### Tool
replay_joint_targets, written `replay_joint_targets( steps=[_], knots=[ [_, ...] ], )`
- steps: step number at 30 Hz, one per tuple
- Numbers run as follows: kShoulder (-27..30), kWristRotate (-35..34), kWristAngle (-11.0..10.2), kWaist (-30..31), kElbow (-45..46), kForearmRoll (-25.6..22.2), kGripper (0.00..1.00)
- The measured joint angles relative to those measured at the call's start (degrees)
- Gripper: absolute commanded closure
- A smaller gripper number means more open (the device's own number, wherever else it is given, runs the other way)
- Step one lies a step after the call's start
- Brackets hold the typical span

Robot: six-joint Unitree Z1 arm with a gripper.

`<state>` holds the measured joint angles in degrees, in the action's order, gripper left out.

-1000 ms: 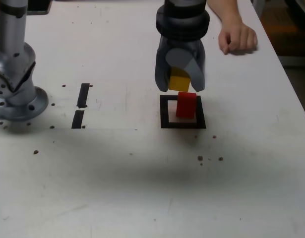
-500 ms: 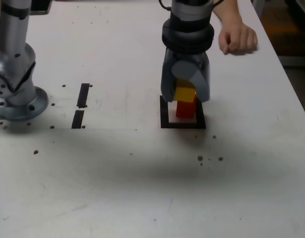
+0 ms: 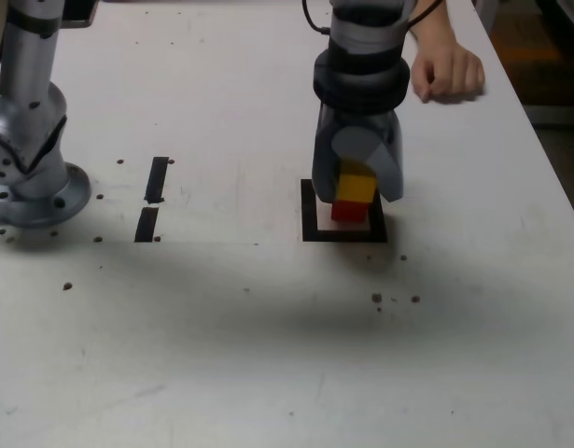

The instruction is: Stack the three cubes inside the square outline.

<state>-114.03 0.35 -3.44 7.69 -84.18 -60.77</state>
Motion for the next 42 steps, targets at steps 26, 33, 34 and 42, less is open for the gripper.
replay_joint_targets(
  steps=[26, 33, 34, 42],
  knots=[
    [6.11, -0.01, -2.97, -1.36, 0.39, -6.57, 0.18],
    [8.91, 0.69, -6.69, -1.93, -4.48, -13.10, 0.13],
    [9.05, 1.35, -7.09, -2.38, -5.00, -13.54, 0.12],
    [7.50, 14.04, -4.74, -10.24, -6.80, -12.04, 0.06]
  ],
)
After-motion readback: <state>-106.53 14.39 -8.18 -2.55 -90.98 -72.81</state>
